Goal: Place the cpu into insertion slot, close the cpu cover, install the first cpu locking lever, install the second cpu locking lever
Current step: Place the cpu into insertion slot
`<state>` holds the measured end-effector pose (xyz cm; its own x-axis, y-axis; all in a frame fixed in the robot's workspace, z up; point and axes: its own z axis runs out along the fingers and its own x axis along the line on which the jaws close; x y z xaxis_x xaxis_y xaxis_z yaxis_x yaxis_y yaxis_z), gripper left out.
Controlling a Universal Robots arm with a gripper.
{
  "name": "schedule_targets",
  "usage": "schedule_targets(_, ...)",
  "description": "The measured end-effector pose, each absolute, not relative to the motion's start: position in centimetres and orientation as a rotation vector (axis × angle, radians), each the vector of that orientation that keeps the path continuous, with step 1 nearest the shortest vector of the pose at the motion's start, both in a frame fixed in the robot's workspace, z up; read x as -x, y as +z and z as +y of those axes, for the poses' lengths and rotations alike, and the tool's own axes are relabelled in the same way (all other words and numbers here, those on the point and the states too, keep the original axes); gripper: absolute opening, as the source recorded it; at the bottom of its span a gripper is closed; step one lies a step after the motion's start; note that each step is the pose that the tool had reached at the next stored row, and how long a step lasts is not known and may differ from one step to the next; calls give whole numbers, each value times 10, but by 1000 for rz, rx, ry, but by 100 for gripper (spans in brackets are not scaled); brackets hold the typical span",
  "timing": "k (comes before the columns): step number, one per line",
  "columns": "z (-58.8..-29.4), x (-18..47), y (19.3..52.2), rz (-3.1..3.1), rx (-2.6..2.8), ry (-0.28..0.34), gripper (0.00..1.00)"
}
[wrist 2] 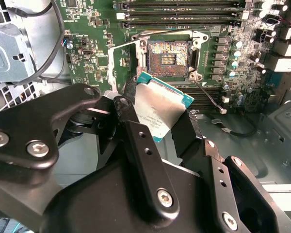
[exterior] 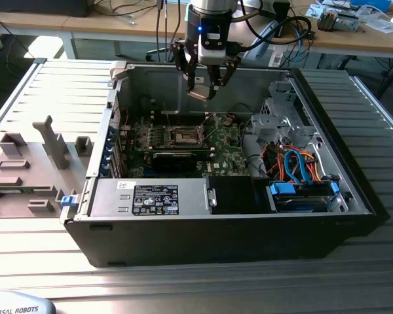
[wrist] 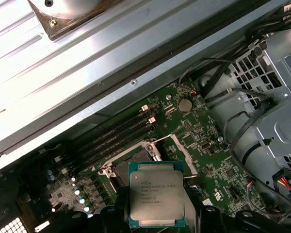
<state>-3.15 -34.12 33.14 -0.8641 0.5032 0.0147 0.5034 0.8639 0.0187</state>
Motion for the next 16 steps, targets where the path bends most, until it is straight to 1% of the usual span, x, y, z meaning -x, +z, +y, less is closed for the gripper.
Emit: schedule_targets(16, -341, 32, 331, -3019, 833, -34, 54)
